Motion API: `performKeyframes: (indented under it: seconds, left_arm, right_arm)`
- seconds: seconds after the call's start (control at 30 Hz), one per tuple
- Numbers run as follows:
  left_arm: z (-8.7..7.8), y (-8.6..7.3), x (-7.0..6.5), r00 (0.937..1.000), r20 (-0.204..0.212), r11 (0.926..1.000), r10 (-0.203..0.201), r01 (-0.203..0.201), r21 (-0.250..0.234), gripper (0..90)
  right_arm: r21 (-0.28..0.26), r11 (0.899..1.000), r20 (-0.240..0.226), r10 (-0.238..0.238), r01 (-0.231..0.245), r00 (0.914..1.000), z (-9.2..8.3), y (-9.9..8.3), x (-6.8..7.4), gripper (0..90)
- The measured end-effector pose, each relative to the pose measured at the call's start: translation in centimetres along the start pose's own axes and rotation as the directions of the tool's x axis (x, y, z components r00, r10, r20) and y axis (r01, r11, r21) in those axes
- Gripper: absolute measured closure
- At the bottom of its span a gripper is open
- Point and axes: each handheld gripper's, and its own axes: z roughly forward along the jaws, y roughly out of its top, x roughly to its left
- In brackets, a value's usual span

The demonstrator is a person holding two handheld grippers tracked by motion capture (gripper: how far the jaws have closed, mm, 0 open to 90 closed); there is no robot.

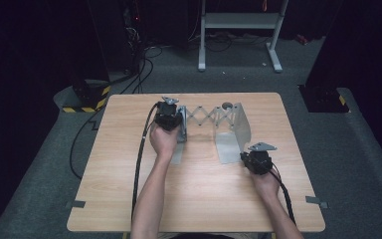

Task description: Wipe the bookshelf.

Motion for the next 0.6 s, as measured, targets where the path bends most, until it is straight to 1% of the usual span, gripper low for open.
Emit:
performKeyframes:
  seconds: [0.07, 0.1, 0.13, 0.17, 0.2, 0.23, 0.3, 0.33, 0.37, 0.4, 0.5, 0.6]
  left_arm:
    - [0.8, -0.6, -0.1, 1.0000, -0.002, 0.9997, 0.003, -0.003, 0.024, 79.3]
    - [1.4, -1.1, -0.2, 1.0000, -0.003, 0.9993, -0.007, 0.007, 0.038, 79.2]
    - [1.7, -1.3, -0.1, 1.0000, -0.002, 0.9987, -0.009, 0.009, 0.050, 79.2]
    - [1.7, -1.3, -0.1, 1.0000, -0.002, 0.9987, -0.009, 0.009, 0.050, 79.3]
    - [2.0, -1.5, -0.1, 0.9999, -0.003, 0.9980, -0.009, 0.010, 0.063, 79.3]
    - [2.2, -1.8, -0.2, 1.0000, -0.007, 0.9972, -0.003, 0.003, 0.074, 79.3]
    - [2.8, -2.4, -0.4, 0.9998, -0.007, 0.9937, 0.019, -0.018, 0.111, 79.4]
    - [2.8, -2.4, -0.4, 0.9998, -0.007, 0.9937, 0.019, -0.018, 0.111, 79.4]
    - [3.5, -3.0, -0.6, 0.9993, -0.013, 0.9899, 0.036, -0.033, 0.138, 79.5]
    - [3.5, -3.0, -0.6, 0.9993, -0.013, 0.9899, 0.036, -0.033, 0.138, 79.6]
    - [4.3, -3.6, -0.7, 0.9996, -0.013, 0.9871, 0.027, -0.024, 0.158, 79.8]
    - [4.2, -3.5, -0.5, 0.9996, -0.013, 0.9865, 0.026, -0.024, 0.162, 79.9]
  right_arm:
    - [0.000, 1.000, 0.000, 0.000, 0.000, 1.0000, 0.0, 0.0, 0.0, 83.7]
    - [0.000, 1.000, -0.001, 0.001, -0.001, 1.0000, 0.0, 0.0, 0.0, 83.7]
    - [0.000, 1.000, -0.001, 0.001, -0.001, 1.0000, 0.0, 0.0, 0.0, 83.7]
    - [0.000, 1.000, -0.001, 0.001, -0.001, 1.0000, 0.0, 0.0, 0.0, 83.7]
    - [0.000, 1.000, -0.001, 0.001, -0.001, 1.0000, 0.0, 0.0, 0.0, 83.7]
    - [0.000, 1.000, 0.000, 0.000, 0.000, 1.0000, 0.0, 0.0, 0.0, 83.7]
    - [0.000, 1.000, 0.000, 0.000, 0.000, 1.0000, 0.0, 0.0, 0.0, 83.7]
    - [0.000, 1.000, 0.000, 0.000, 0.000, 1.0000, 0.0, 0.0, 0.0, 83.7]
    - [0.000, 1.000, 0.000, -0.001, 0.001, 1.0000, 0.0, 0.0, 0.0, 83.6]
    - [0.000, 1.000, 0.000, -0.001, 0.001, 1.0000, 0.0, 0.0, 0.0, 83.6]
    - [0.000, 1.000, 0.000, 0.000, 0.000, 1.0000, 0.0, 0.0, 0.0, 83.7]
    - [0.000, 1.000, 0.000, 0.000, 0.000, 1.0000, 0.0, 0.0, 0.0, 83.7]
